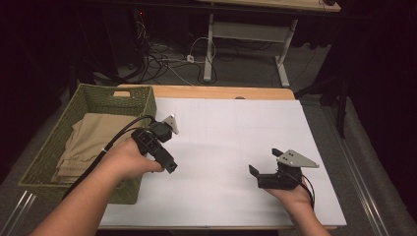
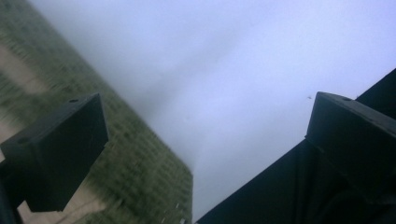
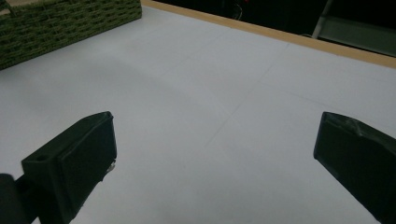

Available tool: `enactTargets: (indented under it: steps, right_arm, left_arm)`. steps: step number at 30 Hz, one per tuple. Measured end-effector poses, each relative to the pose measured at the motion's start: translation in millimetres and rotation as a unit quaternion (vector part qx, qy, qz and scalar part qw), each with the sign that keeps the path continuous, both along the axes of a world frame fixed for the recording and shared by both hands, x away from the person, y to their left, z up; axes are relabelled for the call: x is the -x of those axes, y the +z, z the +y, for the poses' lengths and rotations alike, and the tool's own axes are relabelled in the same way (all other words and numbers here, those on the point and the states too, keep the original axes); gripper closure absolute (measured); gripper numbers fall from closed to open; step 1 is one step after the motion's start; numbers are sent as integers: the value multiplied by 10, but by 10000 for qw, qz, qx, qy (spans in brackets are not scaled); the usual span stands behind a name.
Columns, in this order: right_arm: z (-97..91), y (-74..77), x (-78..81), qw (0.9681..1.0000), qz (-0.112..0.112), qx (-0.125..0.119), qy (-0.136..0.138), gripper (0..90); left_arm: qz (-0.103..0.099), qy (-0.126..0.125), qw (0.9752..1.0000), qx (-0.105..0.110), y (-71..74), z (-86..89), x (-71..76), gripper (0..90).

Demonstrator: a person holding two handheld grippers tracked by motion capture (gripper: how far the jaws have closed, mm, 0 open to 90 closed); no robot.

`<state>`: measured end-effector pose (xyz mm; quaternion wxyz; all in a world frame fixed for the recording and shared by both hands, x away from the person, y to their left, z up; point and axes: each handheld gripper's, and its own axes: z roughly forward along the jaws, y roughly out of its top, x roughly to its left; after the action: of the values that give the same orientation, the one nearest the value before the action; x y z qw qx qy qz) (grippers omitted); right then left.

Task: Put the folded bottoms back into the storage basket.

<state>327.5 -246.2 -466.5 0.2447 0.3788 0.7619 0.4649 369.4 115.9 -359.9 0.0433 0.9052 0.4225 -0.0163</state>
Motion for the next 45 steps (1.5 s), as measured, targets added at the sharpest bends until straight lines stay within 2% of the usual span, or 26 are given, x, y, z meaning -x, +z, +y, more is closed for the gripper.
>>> enactTargets:
  steps: [6, 14, 19, 22, 25, 27, 28, 30, 31, 33, 35, 37, 38, 40, 41, 42, 44, 45]
  right_arm:
    - [-68, -141, 79, 10000, -36, 20, -3, 1]
    - [-65, -184, 128, 9999, -86, 18, 124, 1]
    - [-25, -213, 148, 9996, -56, 83, 246, 0]
    - [-12, -212, 159, 9996, -96, 42, 250, 1]
    - [1, -236, 156, 9995, -68, 105, 294, 1]
    - [5, -246, 150, 9995, -46, 83, 294, 1]
    - [5, -248, 152, 9996, -57, 62, 285, 1]
    - [12, -261, 157, 9995, -77, 75, 305, 1]
    - [15, -268, 157, 9994, -69, 94, 324, 1]
    - [16, -276, 156, 9994, -74, 83, 319, 1]
    - [12, -275, 164, 9994, -162, 5, 302, 1]
    - [12, -281, 176, 9993, -215, -12, 315, 1]
    - [13, -281, 181, 9993, -214, -1, 316, 1]
    - [6, -273, 197, 9992, -243, -61, 307, 1]
    - [1, -265, 208, 9991, -277, -117, 293, 1]
    - [-4, -255, 222, 9990, -317, -171, 276, 1]
    - [-14, -244, 250, 9986, -410, -203, 266, 1]
    - [-20, -240, 262, 9985, -445, -190, 273, 1]
  left_arm:
    - [51, -80, 10000, -7, -289, -154, -70, 0]
    - [123, -236, 9996, 73, -747, -345, -50, 0]
    - [-39, -213, 9992, 339, -920, -372, 23, 0]
    - [-196, -219, 9986, 446, -985, -366, 77, 0]
    - [-427, -106, 9961, 759, -1004, -329, 130, 0]
    - [-594, -42, 9933, 987, -1019, -293, 164, 0]
    - [-718, -23, 9912, 1112, -1029, -272, 183, 0]
    - [-948, 47, 9848, 1457, -1048, -221, 236, 0]
    - [-1064, 29, 9810, 1623, -1063, -198, 266, 0]
    - [-1378, -45, 9740, 1798, -1096, -164, 338, 0]
    - [-1598, -24, 9661, 2029, -1129, -117, 398, 0]
    - [-1924, 43, 9560, 2215, -1151, -56, 467, 0]
    - [-2036, 96, 9500, 2365, -1168, -23, 495, 0]
    - [-2282, 223, 9376, 2616, -1211, 50, 545, 0]
    - [-2427, 286, 9303, 2737, -1237, 81, 573, 0]
    - [-2518, 327, 9245, 2842, -1262, 112, 595, 0]
    - [-2743, 386, 9109, 3057, -1313, 174, 646, 0]
    - [-2826, 408, 9056, 3135, -1339, 202, 667, 0]
